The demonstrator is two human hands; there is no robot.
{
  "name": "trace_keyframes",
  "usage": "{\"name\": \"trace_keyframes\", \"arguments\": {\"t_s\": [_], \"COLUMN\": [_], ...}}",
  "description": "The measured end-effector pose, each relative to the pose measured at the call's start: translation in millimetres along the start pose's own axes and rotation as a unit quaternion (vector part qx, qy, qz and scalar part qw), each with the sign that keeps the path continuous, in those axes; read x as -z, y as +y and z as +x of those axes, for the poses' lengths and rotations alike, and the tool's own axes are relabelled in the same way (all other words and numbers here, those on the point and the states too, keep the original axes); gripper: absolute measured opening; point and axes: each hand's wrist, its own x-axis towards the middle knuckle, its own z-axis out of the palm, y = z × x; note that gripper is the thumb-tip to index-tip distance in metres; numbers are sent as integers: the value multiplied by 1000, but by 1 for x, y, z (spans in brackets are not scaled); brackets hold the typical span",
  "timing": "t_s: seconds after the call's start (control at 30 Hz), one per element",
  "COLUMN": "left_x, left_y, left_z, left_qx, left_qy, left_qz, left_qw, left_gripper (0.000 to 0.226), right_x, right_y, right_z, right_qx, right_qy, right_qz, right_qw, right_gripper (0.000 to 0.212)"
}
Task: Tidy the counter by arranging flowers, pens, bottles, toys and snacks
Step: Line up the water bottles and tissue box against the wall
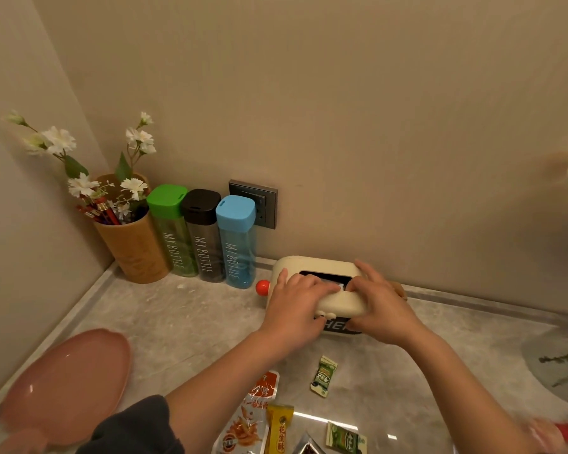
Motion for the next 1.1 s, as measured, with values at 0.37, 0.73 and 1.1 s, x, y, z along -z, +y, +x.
{"name": "trace_keyframes", "arguments": {"t_s": [0.37, 0.73, 1.1], "left_x": [16, 11, 9], "left_y": [-16, -26, -26], "left_z": [6, 8, 8], "left_qx": [1, -42, -53], "left_qy": [-18, -4, -11], "left_qz": [1, -32, -19], "left_qw": [1000, 999, 998], "left_gripper": [58, 57, 61], "right_x": [-2, -10, -23], "right_y": [-20, -20, -15], "right_z": [11, 11, -6], "right_qx": [-9, -33, -24], "right_qy": [-2, 15, 32], "right_qz": [15, 10, 0], "right_qw": [1000, 999, 999], "right_gripper": [48, 53, 83]}}
